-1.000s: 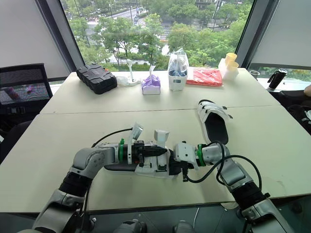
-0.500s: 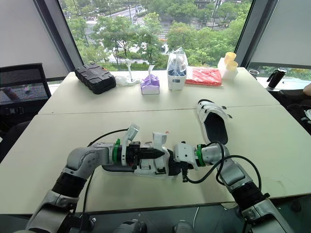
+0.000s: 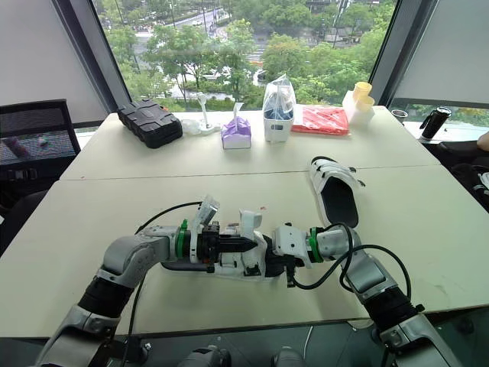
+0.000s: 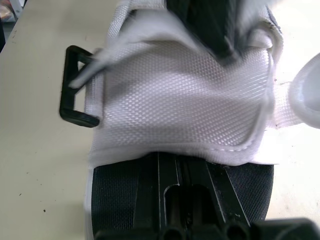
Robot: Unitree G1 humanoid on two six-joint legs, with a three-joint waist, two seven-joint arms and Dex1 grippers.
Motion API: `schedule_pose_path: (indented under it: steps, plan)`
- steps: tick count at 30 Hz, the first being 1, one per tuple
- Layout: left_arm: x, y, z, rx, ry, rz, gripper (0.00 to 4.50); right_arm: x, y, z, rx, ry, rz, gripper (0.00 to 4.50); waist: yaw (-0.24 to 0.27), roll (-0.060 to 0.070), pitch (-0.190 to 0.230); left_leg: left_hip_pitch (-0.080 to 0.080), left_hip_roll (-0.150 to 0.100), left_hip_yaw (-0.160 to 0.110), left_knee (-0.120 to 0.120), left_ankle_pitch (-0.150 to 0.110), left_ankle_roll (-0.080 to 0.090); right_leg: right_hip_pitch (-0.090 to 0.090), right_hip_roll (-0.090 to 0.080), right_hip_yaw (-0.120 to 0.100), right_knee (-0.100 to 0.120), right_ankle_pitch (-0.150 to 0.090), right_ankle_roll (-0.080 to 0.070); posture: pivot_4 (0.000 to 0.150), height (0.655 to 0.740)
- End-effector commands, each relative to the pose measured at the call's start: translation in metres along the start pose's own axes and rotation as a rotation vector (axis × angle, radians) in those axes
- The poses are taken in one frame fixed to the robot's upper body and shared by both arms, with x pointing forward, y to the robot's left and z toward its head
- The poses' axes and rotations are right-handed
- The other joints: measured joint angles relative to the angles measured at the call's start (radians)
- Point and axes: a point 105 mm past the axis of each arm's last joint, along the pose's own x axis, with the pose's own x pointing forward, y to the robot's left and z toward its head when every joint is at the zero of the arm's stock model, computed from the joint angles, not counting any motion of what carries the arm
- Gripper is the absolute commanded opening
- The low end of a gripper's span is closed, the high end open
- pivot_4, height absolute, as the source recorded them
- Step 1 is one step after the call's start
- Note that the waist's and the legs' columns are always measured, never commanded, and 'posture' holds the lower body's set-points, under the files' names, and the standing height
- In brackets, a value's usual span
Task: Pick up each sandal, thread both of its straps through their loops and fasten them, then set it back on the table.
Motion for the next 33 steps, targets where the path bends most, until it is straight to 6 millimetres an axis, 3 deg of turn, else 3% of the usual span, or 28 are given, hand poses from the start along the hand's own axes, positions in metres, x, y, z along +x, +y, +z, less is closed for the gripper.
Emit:
schedule_pose_path:
  steps: [1, 9, 26, 33]
  plan:
    - [0.0, 0.008, -0.004, 0.071, -0.003, 0.06, 0.05, 0.014, 0.035, -0.032, 0.114, 0.103, 0.125, 0.0, 0.0, 0.0, 0.0, 0.0, 0.0, 0.0, 0.0, 0.0, 0.0, 0.0, 0.0, 0.0, 0.0, 0.0, 0.0, 0.15, 0.74]
    - [-0.005, -0.009, -0.005, 0.031, 0.032, -0.023, 0.05, 0.015, 0.035, -0.032, 0.116, 0.102, 0.126, 0.0, -0.002, 0.0, 0.0, 0.0, 0.001, 0.0, -0.001, 0.0, 0.0, 0.0, 0.0, 0.0, 0.0, 0.0, 0.0, 0.15, 0.74]
    - [0.005, -0.012, 0.022, 0.114, 0.026, 0.004, 0.05, 0.016, 0.035, -0.031, 0.119, 0.098, 0.12, 0.0, 0.0, 0.0, 0.0, 0.0, 0.001, 0.0, -0.001, 0.0, 0.0, 0.0, 0.0, 0.0, 0.0, 0.0, 0.0, 0.15, 0.74]
    - [0.01, -0.023, 0.013, 0.189, 0.137, -0.01, 0.05, 0.016, 0.037, -0.031, 0.127, 0.097, 0.116, 0.0, -0.001, 0.0, 0.0, 0.0, 0.001, 0.0, -0.001, 0.0, 0.0, 0.0, 0.001, 0.0, 0.0, 0.0, 0.0, 0.15, 0.74]
